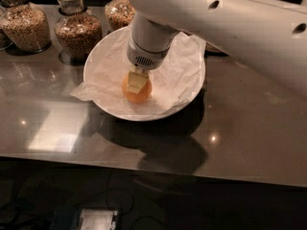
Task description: Pick orange from white bowl
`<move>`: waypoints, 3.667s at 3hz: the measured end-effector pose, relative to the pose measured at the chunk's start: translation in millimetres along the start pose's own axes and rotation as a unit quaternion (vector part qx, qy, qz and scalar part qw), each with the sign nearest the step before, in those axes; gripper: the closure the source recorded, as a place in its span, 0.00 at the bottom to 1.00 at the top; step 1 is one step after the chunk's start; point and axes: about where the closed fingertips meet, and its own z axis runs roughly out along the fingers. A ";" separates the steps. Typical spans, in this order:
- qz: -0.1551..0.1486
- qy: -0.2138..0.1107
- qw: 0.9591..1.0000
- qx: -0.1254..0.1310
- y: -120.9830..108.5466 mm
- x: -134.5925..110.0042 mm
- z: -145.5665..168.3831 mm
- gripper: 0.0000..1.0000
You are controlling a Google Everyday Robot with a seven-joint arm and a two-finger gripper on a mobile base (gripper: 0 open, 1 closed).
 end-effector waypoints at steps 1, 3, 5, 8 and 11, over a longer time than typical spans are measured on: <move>-0.002 -0.011 1.000 -0.008 0.5 -3.5 0.6 0.36; 0.013 -0.012 0.999 -0.049 1.2 4.6 25.4 0.12; 0.037 -0.002 0.996 -0.082 1.8 19.5 50.9 0.26; 0.020 -0.020 0.997 -0.067 1.8 13.9 35.5 0.92; 0.048 -0.047 0.997 -0.048 -6.0 29.8 13.5 1.00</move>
Offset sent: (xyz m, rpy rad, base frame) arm 0.0114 0.0070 -0.0305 0.0661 0.1292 0.0369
